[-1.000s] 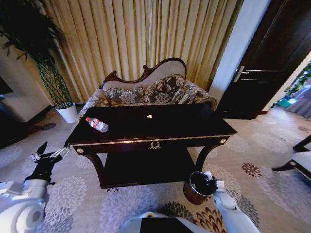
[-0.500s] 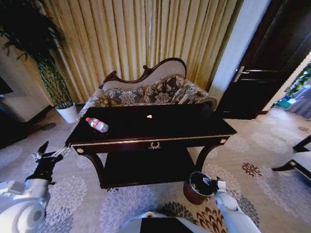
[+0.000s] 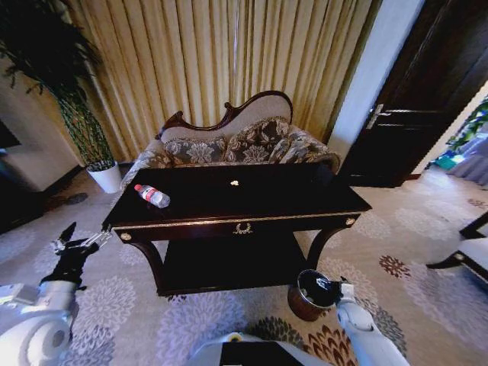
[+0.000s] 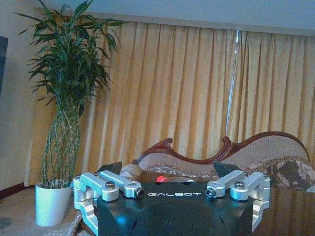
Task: Move to the front of the table and place the trash on the table into the trash bin.
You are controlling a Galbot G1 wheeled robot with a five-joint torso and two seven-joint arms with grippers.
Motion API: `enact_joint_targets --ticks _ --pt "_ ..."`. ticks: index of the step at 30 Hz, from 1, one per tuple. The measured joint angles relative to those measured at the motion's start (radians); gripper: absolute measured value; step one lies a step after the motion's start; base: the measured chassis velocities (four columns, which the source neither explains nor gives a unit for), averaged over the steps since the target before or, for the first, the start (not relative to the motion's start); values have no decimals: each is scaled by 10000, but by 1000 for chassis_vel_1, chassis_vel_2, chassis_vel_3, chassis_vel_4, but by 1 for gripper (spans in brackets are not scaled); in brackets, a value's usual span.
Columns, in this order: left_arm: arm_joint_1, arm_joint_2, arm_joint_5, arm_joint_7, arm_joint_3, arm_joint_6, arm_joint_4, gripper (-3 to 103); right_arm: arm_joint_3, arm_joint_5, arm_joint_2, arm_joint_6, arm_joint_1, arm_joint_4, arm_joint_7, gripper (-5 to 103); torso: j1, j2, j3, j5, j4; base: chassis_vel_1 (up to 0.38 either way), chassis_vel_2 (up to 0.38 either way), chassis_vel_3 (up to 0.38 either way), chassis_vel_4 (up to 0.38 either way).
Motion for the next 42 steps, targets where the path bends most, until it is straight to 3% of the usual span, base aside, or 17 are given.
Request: enact_joint_targets --ticks 4,7,14,21,23,35,42 --pt "-2 -6 0 5 27 -5 16 100 21 211 0 -73 -2 99 1 100 0 0 0 3 -1 0 0 0 0" --pt "-15 15 0 0 42 -36 50 100 453 1121 -13 -573 19 878 120 100 0 0 0 0 0 0 0 0 0" --pt "-12 10 0 0 34 -44 39 100 1327 1911 -345 -727 -250 2432 203 100 0 0 0 1 1 0 0 0 0" --pt "-129 -73 -21 -12 126 -51 32 100 2449 2318 -674 -1132 -1231 5111 191 100 0 0 0 -2 -3 0 0 0 0" --pt "-152 -110 -25 -12 133 -52 39 100 2758 2791 -758 -1359 -1593 6607 205 100 0 1 0 -2 0 0 0 0 0" --pt "-149 -135 -30 -59 250 -116 -65 100 1674 3205 -948 -1726 -2204 10417 734 100 0 0 -1 -2 2 0 0 0 0" --pt "-211 -103 -30 -163 245 57 -288 100 1573 3207 -1234 -1701 -2519 10975 771 100 -1 0 -1 1 -1 0 0 0 0"
